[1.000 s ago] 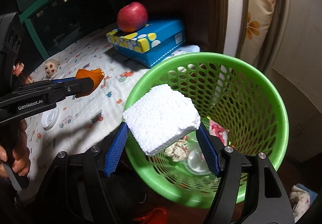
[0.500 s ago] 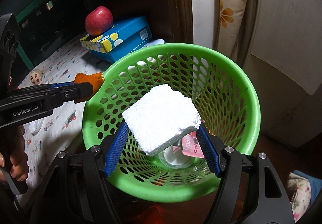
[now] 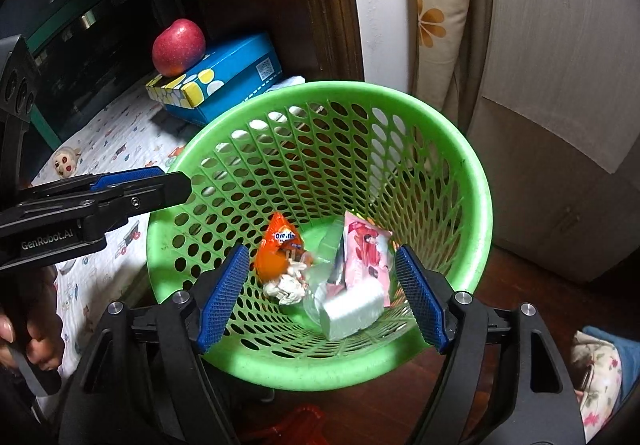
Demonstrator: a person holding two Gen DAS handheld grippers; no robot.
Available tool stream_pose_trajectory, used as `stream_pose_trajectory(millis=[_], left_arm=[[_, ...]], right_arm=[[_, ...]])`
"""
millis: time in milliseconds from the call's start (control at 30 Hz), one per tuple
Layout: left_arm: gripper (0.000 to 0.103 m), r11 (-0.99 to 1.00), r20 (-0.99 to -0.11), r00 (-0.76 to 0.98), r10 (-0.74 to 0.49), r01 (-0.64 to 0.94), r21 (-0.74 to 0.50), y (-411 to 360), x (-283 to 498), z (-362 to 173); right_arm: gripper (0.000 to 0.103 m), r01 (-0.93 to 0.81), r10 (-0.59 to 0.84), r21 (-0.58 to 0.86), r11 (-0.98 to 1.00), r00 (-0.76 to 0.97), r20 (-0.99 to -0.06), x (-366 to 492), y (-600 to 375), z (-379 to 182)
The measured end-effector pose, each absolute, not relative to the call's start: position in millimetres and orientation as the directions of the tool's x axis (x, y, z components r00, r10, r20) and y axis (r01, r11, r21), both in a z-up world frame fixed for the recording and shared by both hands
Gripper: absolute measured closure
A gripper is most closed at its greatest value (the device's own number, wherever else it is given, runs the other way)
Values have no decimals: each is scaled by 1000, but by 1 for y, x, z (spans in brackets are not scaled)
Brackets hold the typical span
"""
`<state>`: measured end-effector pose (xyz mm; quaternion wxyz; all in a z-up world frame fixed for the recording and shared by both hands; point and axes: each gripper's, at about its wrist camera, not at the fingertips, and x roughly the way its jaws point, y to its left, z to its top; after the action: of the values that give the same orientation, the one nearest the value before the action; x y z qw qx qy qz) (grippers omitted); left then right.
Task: Collect trash
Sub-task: 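Drop the foam block into the basket with the right tool while the left tool drops the cake piece, then move the left tool back over the table to the white round lid, then grasp the white round plastic lid with the left tool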
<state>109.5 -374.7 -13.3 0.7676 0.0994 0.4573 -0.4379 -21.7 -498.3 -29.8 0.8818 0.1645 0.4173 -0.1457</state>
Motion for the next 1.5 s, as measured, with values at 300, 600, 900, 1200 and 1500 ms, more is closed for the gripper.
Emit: stream_pose_trajectory(millis=[300, 600, 900, 1200, 1500], left_arm=[[39, 652, -787, 255, -562, 722, -232, -345, 115, -7], [23, 734, -782, 335, -526, 643, -218, -283, 126, -5], [18, 832, -788, 432, -439, 527, -174, -206, 148, -12], [14, 919, -823, 481, -303, 375, -120, -113, 174, -36], [11, 939, -861, 455, -227, 337, -69, -69, 191, -66]], right_arm=[[19, 368, -101, 182, 912, 631, -769, -18, -485, -24], [15, 314, -58, 202, 928, 655, -754, -5, -458, -17], [15, 217, 18, 212, 953, 658, -753, 19, -412, -15], [15, 121, 88, 217, 969, 651, -754, 43, -363, -15], [15, 55, 129, 211, 976, 632, -764, 58, -327, -17]])
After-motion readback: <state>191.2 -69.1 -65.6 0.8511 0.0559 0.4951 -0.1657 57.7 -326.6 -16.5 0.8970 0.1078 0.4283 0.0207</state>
